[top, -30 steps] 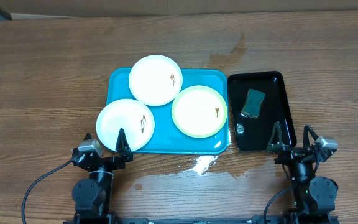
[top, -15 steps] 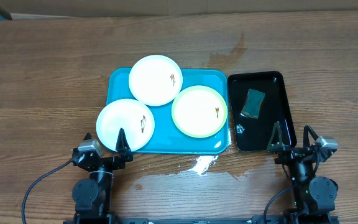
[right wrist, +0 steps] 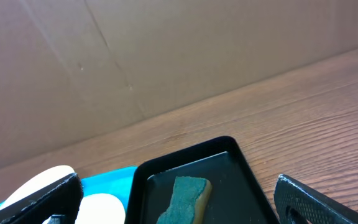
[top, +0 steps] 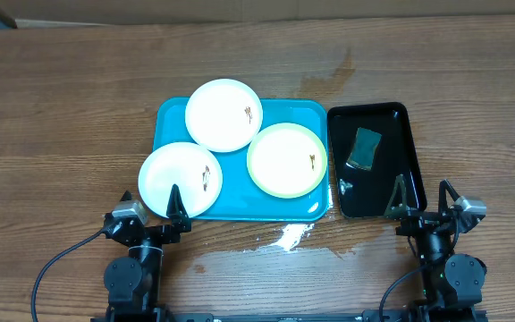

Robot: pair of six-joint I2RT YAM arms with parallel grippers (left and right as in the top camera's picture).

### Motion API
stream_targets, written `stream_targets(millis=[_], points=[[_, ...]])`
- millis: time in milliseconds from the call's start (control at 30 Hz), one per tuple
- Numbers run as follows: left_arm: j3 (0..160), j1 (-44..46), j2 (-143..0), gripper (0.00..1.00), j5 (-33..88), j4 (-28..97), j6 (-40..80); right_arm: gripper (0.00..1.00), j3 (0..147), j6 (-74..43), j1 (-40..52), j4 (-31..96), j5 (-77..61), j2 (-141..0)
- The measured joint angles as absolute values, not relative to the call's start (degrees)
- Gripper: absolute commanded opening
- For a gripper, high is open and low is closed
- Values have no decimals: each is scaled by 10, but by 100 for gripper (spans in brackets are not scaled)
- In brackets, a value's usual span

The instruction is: Clean dirty plates on tray and stack at the side

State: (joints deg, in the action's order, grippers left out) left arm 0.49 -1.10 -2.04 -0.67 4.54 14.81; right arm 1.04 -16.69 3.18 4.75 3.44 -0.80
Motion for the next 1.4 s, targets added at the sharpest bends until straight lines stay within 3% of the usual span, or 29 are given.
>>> stream_targets(millis=[367,600,867,1167,1400], points=[[5,-11,-20,100,-7,45,148,100,10,-165,32,53,18,-8],[5,-11,-20,100,-6,45,148,100,64,-165,32,139,15,-24],[5,-11,-21,100,-6,46,148,100,370,-164,32,274,15,-222],[5,-11,-22,100,-6,46,148,100,831,-143,31,653,-40,-589],[5,-11,-22,100,-5,45,148,98,942,-146,31,726,-112,-717]])
